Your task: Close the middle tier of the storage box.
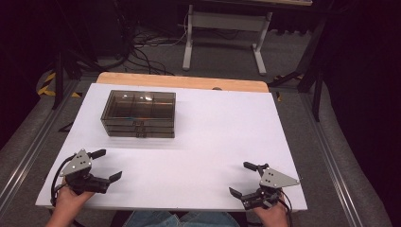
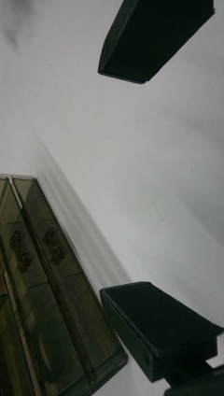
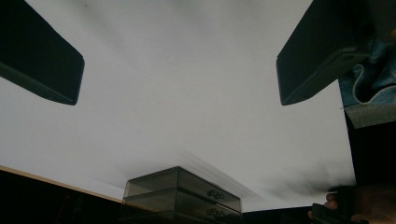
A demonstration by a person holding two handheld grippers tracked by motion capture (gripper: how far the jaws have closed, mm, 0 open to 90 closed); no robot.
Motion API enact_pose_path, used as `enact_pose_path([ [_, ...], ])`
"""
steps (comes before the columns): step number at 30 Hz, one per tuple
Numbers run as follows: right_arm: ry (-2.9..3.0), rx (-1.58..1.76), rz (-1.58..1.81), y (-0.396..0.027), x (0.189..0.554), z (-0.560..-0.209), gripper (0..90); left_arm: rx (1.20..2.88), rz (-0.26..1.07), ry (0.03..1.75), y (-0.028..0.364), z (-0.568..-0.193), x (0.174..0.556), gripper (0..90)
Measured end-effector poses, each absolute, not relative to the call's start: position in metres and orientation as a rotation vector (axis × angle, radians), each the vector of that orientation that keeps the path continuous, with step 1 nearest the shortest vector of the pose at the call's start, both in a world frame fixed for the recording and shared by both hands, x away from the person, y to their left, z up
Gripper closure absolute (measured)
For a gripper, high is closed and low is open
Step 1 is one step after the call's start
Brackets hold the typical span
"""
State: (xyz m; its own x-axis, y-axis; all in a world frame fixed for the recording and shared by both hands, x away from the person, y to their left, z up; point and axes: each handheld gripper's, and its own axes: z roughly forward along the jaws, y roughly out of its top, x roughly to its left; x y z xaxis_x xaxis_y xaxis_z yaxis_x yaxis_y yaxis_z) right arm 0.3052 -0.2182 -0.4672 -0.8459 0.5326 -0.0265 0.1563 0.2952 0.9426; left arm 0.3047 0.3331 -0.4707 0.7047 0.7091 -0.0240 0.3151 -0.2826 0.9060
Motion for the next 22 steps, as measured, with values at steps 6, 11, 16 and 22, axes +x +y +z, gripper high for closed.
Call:
enact_pose_path([
  [6,2.24,0.624,1.563,-0.2174,0.3056,-0.4677,1.4,1.862,0.488,0.787,0.3332,-0.4684,0.3038,0.0],
  [11,2.241,0.625,1.565,-0.2179,0.3058,-0.4676,1.4,1.847,0.482,0.793,0.3346,-0.47,0.3065,0.0],
  [16,2.237,0.628,1.567,-0.2181,0.3057,-0.4676,1.4,1.835,0.47,0.796,0.3349,-0.4704,0.3071,0.0],
  [22,2.237,0.628,1.569,-0.2179,0.3057,-0.4674,1.4,1.835,0.486,0.787,0.333,-0.4703,0.3062,0.0],
])
